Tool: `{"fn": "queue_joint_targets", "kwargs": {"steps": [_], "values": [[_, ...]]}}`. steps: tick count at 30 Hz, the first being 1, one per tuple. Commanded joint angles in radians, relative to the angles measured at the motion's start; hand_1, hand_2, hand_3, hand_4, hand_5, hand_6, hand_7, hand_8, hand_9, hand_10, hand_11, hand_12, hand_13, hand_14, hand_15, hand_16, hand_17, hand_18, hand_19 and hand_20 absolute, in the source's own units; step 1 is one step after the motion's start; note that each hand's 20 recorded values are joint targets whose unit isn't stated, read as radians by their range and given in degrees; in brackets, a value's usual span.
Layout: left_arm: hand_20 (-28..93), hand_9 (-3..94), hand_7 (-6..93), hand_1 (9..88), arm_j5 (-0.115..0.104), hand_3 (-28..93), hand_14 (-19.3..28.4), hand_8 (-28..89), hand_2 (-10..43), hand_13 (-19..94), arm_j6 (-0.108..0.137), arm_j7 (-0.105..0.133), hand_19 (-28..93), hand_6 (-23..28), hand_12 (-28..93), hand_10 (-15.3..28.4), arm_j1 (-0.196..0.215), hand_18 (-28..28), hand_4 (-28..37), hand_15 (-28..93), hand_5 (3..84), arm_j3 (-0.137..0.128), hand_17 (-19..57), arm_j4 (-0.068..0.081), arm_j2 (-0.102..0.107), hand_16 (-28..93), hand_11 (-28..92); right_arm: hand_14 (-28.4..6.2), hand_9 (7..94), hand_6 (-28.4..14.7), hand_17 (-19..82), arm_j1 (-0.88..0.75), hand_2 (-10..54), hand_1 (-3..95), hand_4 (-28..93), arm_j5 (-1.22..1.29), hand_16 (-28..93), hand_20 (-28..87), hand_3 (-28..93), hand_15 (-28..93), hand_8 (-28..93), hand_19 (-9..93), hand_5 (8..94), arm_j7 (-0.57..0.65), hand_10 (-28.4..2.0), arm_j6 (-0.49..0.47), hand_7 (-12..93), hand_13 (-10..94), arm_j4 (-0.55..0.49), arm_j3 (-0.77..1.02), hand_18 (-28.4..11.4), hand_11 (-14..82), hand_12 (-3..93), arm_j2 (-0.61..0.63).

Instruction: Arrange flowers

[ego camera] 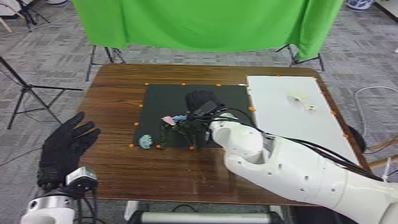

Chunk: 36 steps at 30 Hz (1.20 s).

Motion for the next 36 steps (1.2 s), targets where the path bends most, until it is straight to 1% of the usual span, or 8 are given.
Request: {"fn": "queue_joint_targets", "kwargs": {"steps": [1, 10, 18, 20, 25, 28, 31, 36], "values": [[21, 36.5, 17.2, 23.0, 0.005, 82, 26.3, -11, 5.3, 28, -0.015, -0.013, 60, 10.0, 11, 19.6, -0.008, 24.8, -23.3, 55, 38.9, 0.001, -6.9, 0.008, 0.006, -9, 31, -4.5, 89.8, 0.9, 36, 0.019, -9.5, 51.2, -28, 0.007, 16, 31, 83, 75, -2, 93, 79.1, 0.040, -7.5, 0.004, 31, 79, 0.013, -0.028, -21.3, 20.8, 33.6, -0.025], [21, 36.5, 17.2, 23.1, 0.011, 82, 26.3, -11, 5.3, 28, -0.019, -0.026, 60, 9.9, 11, 19.6, -0.004, 24.9, -23.1, 55, 38.9, -0.002, -6.9, 0.007, -0.001, -9, 31, -5.9, 84.2, 0.0, 32, -0.061, -9.5, 45.7, -28, 0.033, 15, 28, 86, 77, -5, 93, 72.9, -0.005, -8.4, -0.070, 34, 72, -0.005, 0.069, -21.0, 19.3, 34.6, -0.027], [20, 36.5, 17.2, 23.5, 0.013, 82, 26.3, -11, 5.2, 28, -0.020, -0.032, 60, 9.9, 10, 19.6, -0.001, 24.7, -22.8, 55, 38.8, -0.005, -6.9, 0.005, -0.003, -9, 31, -7.8, 68.0, -1.6, 29, -0.085, -9.5, 36.9, -28, 0.043, 12, 27, 93, 80, -12, 93, 64.4, -0.016, -12.1, -0.115, 30, 66, -0.026, 0.118, -21.5, 36.3, 21.0, -0.022], [20, 36.6, 17.3, 23.4, 0.011, 83, 26.3, -11, 5.1, 28, -0.020, -0.030, 60, 10.0, 10, 19.6, 0.000, 24.8, -22.8, 55, 38.9, -0.005, -6.9, 0.006, -0.004, -9, 31, -8.1, 66.4, -1.6, 28, -0.095, -9.5, 35.8, -28, 0.034, 12, 27, 93, 80, -18, 93, 63.9, -0.027, -12.8, -0.124, 30, 66, -0.026, 0.131, -21.3, 38.5, 18.6, -0.024], [20, 36.5, 17.4, 23.4, 0.010, 83, 26.3, -11, 5.1, 28, -0.016, -0.029, 60, 10.0, 10, 19.6, 0.006, 24.8, -22.7, 55, 38.9, -0.003, -6.9, 0.003, -0.005, -9, 31, -8.7, 64.0, -2.1, 27, -0.109, -9.5, 33.4, -25, 0.026, 11, 27, 93, 80, -18, 93, 62.5, -0.023, -14.5, -0.155, 29, 64, -0.044, 0.155, -21.7, 40.2, 16.5, -0.018], [20, 36.5, 17.4, 23.4, 0.006, 83, 26.4, -11, 5.1, 28, -0.011, -0.024, 60, 9.9, 10, 19.6, 0.014, 24.8, -22.7, 55, 38.8, -0.002, -6.9, 0.001, -0.005, -9, 31, -9.2, 63.0, -2.5, 27, -0.098, -9.2, 32.5, -25, 0.039, 11, 27, 93, 81, -18, 92, 61.3, -0.036, -15.2, -0.125, 29, 64, -0.060, 0.152, -21.8, 40.1, 16.0, 0.009], [20, 36.6, 17.3, 23.5, 0.001, 82, 26.3, -11, 5.1, 28, -0.005, -0.018, 60, 10.0, 10, 19.6, 0.015, 24.8, -22.8, 55, 38.9, 0.000, -6.9, 0.003, -0.009, -9, 31, -9.2, 60.6, -2.9, 26, -0.015, -9.0, 31.3, -25, 0.081, 11, 28, 93, 81, -18, 92, 58.7, -0.039, -15.6, 0.015, 29, 63, -0.067, 0.072, -21.8, 40.4, 15.8, 0.091], [20, 36.6, 17.3, 23.5, -0.001, 82, 26.3, -11, 5.1, 28, 0.002, -0.005, 60, 9.9, 11, 19.6, 0.028, 24.8, -22.7, 55, 38.8, -0.005, -6.9, -0.007, -0.003, -9, 31, -9.9, 56.2, -4.1, 26, -0.045, -8.0, 28.1, -23, 0.126, 10, 28, 93, 81, -19, 92, 54.7, -0.045, -17.0, 0.041, 28, 61, -0.116, 0.198, -21.7, 37.1, 14.2, 0.221]]}}
